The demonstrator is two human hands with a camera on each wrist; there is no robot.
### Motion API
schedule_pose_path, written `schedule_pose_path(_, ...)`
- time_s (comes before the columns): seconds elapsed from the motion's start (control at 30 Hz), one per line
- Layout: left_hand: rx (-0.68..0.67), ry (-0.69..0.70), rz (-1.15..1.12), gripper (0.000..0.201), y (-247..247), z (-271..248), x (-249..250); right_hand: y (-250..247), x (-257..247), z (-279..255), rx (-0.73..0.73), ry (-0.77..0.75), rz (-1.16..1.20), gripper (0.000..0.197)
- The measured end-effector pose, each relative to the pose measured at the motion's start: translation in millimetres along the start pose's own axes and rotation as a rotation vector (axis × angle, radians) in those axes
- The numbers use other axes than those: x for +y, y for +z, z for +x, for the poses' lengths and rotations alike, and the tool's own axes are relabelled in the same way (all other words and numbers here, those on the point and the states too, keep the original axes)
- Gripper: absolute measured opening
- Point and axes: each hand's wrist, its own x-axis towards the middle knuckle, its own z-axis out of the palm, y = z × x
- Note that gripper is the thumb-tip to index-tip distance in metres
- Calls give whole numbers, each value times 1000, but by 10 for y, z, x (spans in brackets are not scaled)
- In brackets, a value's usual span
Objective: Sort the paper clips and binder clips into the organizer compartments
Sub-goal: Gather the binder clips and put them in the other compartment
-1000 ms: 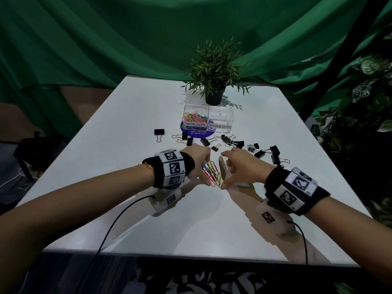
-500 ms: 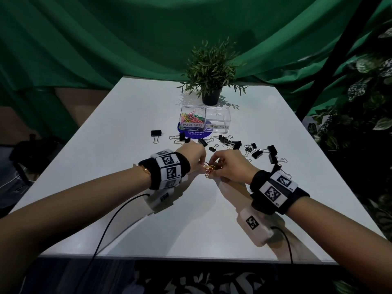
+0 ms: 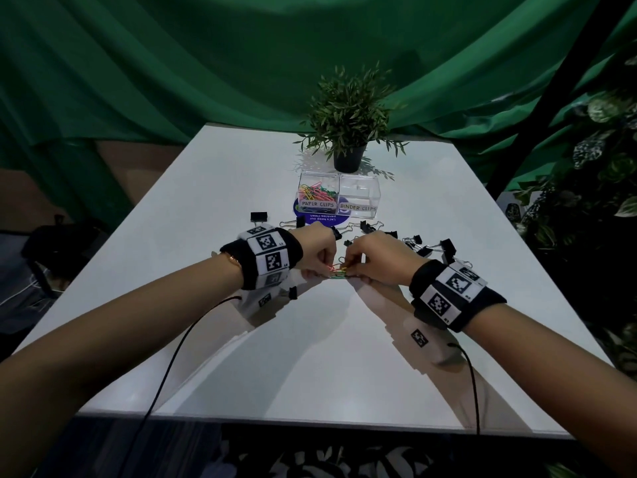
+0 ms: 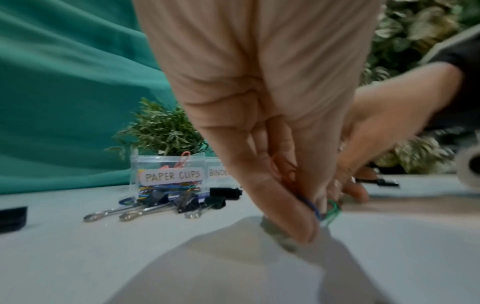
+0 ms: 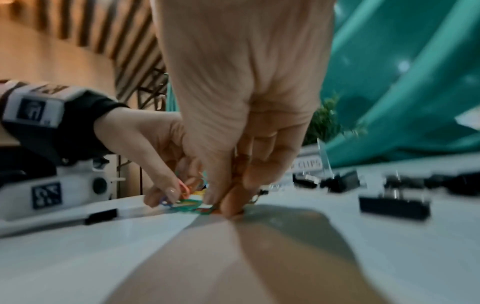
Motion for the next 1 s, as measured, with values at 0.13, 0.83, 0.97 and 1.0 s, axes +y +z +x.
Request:
schedule_pose_path(0.13,34,-30,-206,12,-116,41,-171,-127,39,40,44,-20,-93,12)
schedule_pose_path(0.83,575,-371,-220,14,-603,680,-808,-306,-17,1269,652,432,744,13)
schedule_pose_path(0.97,474,-322,-24,20,-569,775,-837,-226,-18,1291,680,486,522,13)
schedule_pose_path(1.0,451,-319,-31,22,-577,788,-851,-232,-22,1306,663,490,450,13)
